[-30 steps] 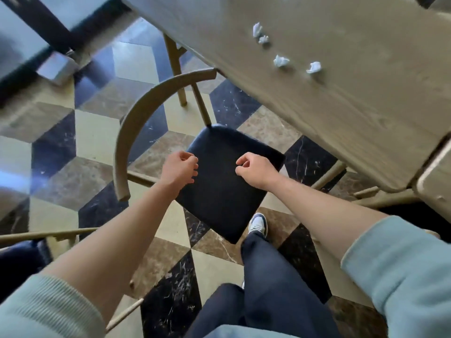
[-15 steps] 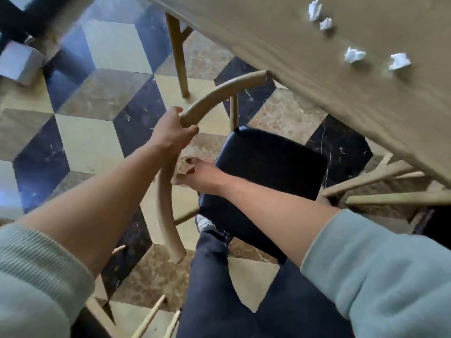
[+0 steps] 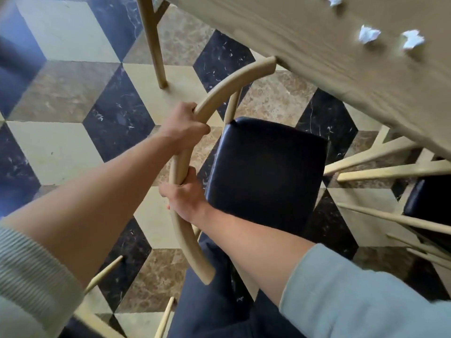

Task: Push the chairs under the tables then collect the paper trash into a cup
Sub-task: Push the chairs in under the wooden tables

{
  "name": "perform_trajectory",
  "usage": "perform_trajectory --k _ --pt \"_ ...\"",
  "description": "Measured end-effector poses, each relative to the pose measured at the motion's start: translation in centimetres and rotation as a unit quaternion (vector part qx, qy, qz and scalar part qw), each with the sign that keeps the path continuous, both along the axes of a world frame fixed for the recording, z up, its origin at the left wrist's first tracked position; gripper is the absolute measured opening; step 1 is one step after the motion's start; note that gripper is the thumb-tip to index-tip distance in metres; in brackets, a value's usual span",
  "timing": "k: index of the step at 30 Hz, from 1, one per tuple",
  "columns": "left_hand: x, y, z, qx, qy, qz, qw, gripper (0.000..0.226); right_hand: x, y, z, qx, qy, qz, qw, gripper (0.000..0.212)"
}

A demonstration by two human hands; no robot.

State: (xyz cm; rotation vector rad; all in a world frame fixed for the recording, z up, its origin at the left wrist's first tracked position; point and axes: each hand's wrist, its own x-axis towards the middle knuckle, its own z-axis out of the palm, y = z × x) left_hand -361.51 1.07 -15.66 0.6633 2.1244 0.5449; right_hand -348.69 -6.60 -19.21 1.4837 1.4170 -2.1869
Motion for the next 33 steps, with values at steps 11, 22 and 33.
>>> perform_trajectory --k 11,22,33 --pt "5.1 -0.6 -1.1 0.036 -0.022 0.310 0.950 0.028 7.6 8.6 0.1 0.068 0.002 0.279 0.958 0.046" --pt "20.3 6.0 -1.7 0.090 -0.105 0.469 0.873 0.035 23.0 21.1 1.8 0.158 -0.055 0.432 0.886 0.032" --pt "31.9 8.8 -1.0 0.045 -0.199 0.414 0.887 0.062 34.1 28.2 3.7 0.190 -0.114 0.484 0.847 0.030"
